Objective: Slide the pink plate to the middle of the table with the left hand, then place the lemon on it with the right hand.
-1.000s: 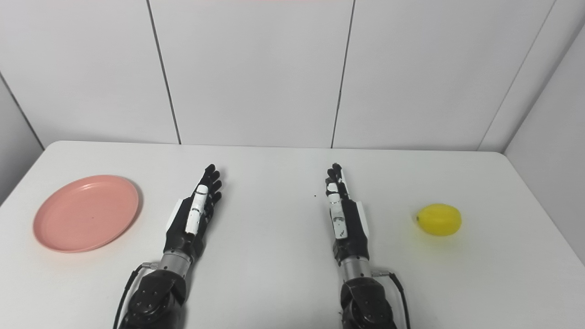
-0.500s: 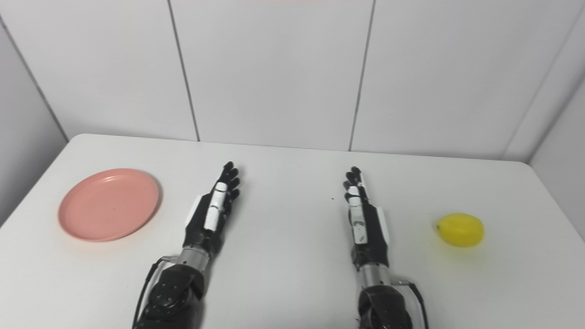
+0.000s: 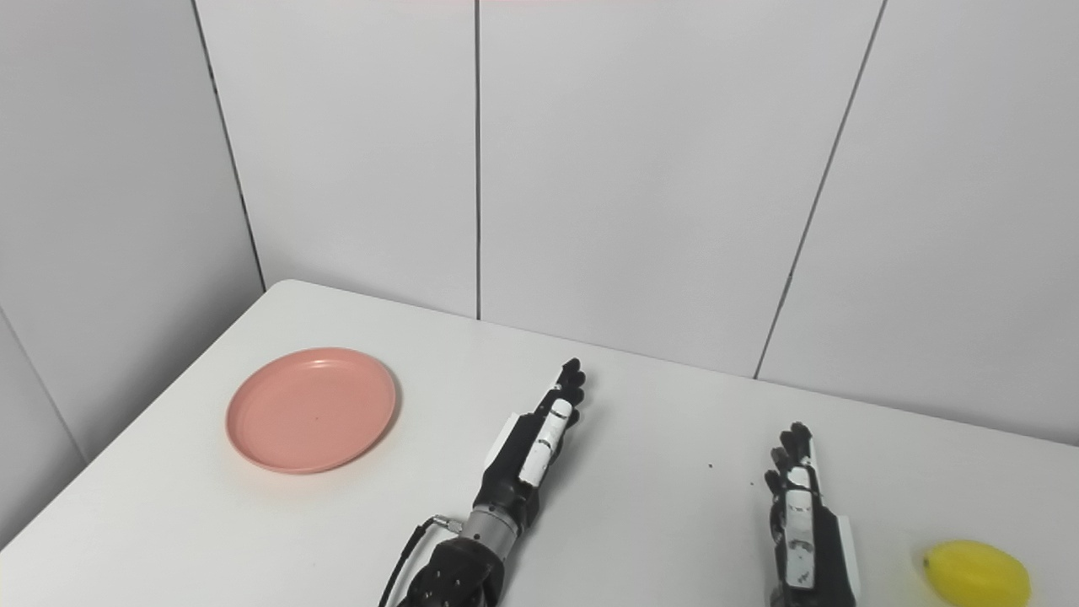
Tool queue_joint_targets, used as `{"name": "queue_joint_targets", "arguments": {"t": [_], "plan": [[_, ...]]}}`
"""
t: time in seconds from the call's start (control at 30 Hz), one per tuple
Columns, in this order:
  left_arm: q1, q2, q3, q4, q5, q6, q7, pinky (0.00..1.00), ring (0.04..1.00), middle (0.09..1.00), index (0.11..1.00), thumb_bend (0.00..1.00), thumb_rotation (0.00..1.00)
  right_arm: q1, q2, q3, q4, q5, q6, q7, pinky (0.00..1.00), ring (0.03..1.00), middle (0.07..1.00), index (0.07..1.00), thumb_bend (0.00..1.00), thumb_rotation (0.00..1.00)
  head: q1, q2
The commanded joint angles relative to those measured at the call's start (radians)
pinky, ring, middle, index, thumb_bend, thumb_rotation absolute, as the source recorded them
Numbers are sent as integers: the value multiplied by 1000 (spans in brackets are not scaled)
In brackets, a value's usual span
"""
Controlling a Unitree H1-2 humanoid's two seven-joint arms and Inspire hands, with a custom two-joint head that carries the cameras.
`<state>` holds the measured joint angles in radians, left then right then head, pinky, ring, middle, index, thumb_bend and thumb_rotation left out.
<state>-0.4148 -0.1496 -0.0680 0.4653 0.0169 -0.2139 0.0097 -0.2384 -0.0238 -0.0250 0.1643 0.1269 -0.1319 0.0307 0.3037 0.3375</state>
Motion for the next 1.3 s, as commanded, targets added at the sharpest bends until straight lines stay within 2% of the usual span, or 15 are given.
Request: {"name": "queue_joint_targets", "arguments": {"t": [0.0, 0.23, 0.37, 0.53, 0.6, 0.8, 1.07, 1.17, 1.27], "plan": [[41, 0, 4, 49, -14, -31, -10, 1000, 1000, 1000, 1000, 533, 1000, -6, 2, -7, -40, 2, -11, 2, 1000, 1000, 992, 998, 533, 1000, 6, -7], [46, 14, 6, -31, -10, -10, -5, 1000, 996, 999, 995, 551, 1000, 1, 8, -6, -91, 6, 36, -3, 1000, 1000, 1000, 1000, 467, 1000, 11, -19], [53, 44, 6, -110, -31, -2, -48, 1000, 1000, 988, 985, 565, 1000, 4, 13, -5, -119, 6, 65, -5, 1000, 1000, 1000, 1000, 448, 1000, 17, -23], [60, 92, 8, -225, -31, 75, -70, 1000, 981, 965, 958, 627, 1000, 3, 16, -5, -130, -3, 76, -11, 1000, 1000, 1000, 1000, 425, 1000, 27, -31], [62, 107, 11, -258, -26, 85, -68, 953, 946, 942, 935, 618, 1000, 2, 17, -5, -133, -7, 77, -13, 1000, 1000, 1000, 1000, 416, 1000, 31, -34], [69, 118, 40, -342, 11, 114, -9, 820, 850, 868, 865, 600, 1000, 7, 21, -6, -148, -5, 88, -17, 1000, 1000, 1000, 1000, 410, 1000, 38, -35], [66, 126, 77, -400, 31, 121, 45, 824, 817, 820, 830, 617, 1000, 8, 25, -1, -166, -10, 93, -18, 1000, 1000, 1000, 1000, 391, 1000, 49, -35], [52, 140, 100, -395, 49, 96, 71, 803, 790, 799, 809, 608, 1000, 9, 24, 1, -172, -10, 99, -16, 1000, 1000, 1000, 1000, 383, 1000, 51, -35], [35, 167, 131, -395, 66, 104, 96, 816, 793, 787, 797, 603, 1000, 9, 26, 2, -177, -10, 102, -17, 1000, 1000, 1000, 1000, 373, 1000, 55, -36]]}}
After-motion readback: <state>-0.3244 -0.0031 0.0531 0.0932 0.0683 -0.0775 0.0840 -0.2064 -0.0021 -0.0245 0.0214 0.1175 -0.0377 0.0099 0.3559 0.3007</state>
